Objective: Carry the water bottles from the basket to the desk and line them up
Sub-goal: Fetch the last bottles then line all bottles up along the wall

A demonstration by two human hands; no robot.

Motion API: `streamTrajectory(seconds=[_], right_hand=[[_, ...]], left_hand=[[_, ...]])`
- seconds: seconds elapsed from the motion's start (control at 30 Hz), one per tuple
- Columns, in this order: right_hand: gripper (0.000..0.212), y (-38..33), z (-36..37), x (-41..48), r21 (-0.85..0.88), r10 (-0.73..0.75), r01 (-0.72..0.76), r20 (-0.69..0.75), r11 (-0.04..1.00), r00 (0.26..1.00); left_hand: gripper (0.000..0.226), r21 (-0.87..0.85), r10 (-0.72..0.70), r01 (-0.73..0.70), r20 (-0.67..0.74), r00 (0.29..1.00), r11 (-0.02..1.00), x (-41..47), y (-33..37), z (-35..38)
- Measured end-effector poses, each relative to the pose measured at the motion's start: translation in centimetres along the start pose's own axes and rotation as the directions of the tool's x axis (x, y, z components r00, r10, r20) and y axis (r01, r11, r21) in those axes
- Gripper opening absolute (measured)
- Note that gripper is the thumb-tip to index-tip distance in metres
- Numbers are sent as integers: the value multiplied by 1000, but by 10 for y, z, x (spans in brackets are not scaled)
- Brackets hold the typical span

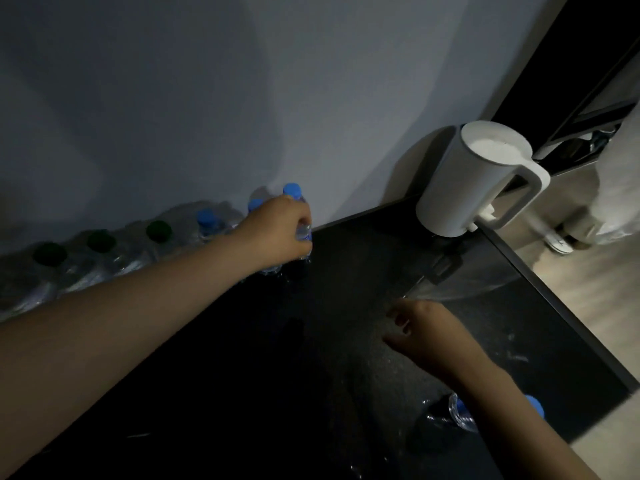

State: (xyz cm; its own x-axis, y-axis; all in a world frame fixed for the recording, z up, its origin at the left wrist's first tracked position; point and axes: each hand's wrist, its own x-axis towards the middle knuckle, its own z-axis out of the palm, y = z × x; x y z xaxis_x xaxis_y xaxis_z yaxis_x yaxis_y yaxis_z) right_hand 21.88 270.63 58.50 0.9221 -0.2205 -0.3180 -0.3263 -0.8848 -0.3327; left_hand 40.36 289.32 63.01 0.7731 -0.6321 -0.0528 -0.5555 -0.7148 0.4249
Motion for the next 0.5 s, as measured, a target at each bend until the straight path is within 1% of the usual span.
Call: streamTrajectory(seconds=[0.1, 0.2, 0.27, 0.4, 0.5], right_hand=[[29, -4, -4, -22, -28, 12, -12, -9, 1000, 1000], [31, -9, -6, -49, -27, 17, -17, -9, 999, 1000], [33, -11, -4, -68, -26, 17, -17, 15, 1000, 1000], [32, -18, 2, -108, -12, 34, -33, 46, 999, 998], [33, -24, 11, -138, 16, 44, -45, 20, 999, 999]], left_hand=[[24, 0, 25, -25, 81, 996, 1000, -35, 9, 3], [31, 0, 61, -62, 138, 989, 998, -72, 20, 10], [33, -21, 79, -77, 176, 981, 997, -97, 27, 18], [33, -101, 87, -63, 256, 963, 993, -141, 44, 32], [32, -148, 85, -42, 297, 951, 988, -170, 56, 42]])
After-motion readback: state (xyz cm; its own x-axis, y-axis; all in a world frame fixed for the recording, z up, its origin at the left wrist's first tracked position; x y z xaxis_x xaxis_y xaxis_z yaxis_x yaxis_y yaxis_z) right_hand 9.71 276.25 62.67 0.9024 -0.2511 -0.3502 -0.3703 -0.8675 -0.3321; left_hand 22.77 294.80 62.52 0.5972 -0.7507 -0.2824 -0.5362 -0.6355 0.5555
